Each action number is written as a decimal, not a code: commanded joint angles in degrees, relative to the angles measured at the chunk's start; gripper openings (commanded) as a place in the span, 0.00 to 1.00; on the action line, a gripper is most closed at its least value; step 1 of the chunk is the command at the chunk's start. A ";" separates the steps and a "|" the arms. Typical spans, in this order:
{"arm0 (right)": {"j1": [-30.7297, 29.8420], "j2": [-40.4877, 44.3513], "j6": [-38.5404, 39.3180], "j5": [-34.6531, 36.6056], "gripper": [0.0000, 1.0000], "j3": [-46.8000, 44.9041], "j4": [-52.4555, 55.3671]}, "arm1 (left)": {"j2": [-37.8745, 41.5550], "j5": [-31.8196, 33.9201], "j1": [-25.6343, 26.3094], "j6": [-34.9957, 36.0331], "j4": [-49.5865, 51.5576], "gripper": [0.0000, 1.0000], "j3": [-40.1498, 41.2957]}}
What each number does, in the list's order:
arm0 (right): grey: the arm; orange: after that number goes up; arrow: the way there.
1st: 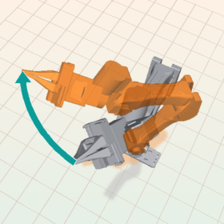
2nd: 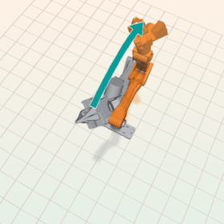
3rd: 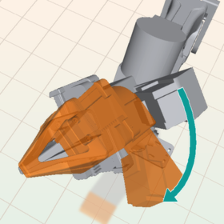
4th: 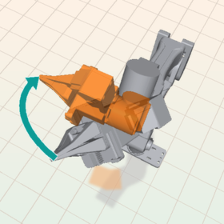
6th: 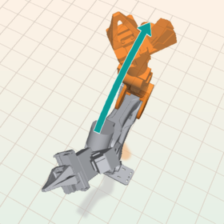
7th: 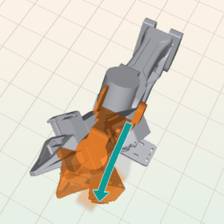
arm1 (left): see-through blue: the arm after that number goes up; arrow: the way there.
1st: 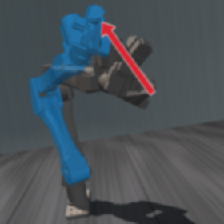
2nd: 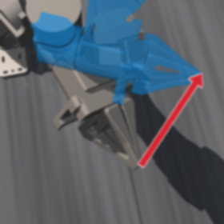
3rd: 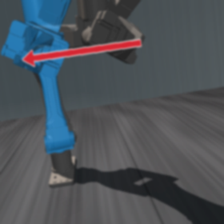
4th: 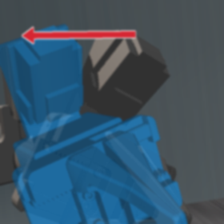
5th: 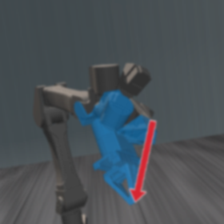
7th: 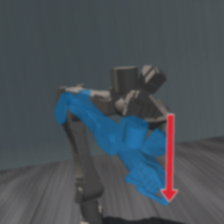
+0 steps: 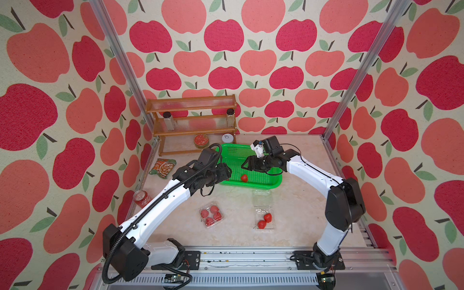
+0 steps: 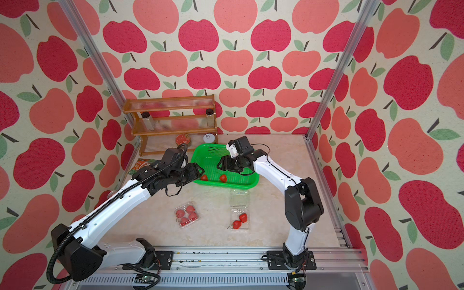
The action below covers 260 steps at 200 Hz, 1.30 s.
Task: Pack strawberries into containers
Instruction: Pick up the strawberry from the basket.
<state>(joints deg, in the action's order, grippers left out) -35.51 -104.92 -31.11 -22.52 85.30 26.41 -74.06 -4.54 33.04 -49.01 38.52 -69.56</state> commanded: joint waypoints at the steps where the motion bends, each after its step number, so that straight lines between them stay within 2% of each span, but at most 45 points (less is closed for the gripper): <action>1: 0.08 -5.46 2.89 0.15 0.62 5.72 3.28 | -3.64 -1.79 -3.55 1.75 1.53 0.62 -1.00; 31: 0.96 -10.20 4.83 1.60 0.61 8.90 7.13 | -9.45 -5.59 -6.70 4.07 0.81 0.61 -3.88; 58: 1.44 -12.46 5.30 -0.06 0.61 9.43 7.37 | -13.08 -8.91 -8.04 6.29 -1.93 0.61 -5.64; 114: -1.89 -19.07 16.26 5.52 0.60 18.13 17.22 | -21.37 -14.19 -10.51 9.03 -0.89 0.60 -9.84; 183: -2.91 -24.68 20.12 10.90 0.57 24.39 20.23 | -21.58 -15.59 -11.24 6.89 -2.32 0.60 -7.25; 224: -3.33 -26.79 20.04 11.54 0.53 26.07 19.95 | -20.40 -15.42 -11.24 7.02 -1.65 0.60 -6.67; 260: -3.94 -27.87 20.39 13.09 0.44 27.27 20.19 | -18.77 -15.09 -11.46 6.75 -1.61 0.60 -5.18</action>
<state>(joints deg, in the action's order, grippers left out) -38.76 -131.15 -11.90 -11.31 110.69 44.97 -95.53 -19.53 22.09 -41.65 36.56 -76.09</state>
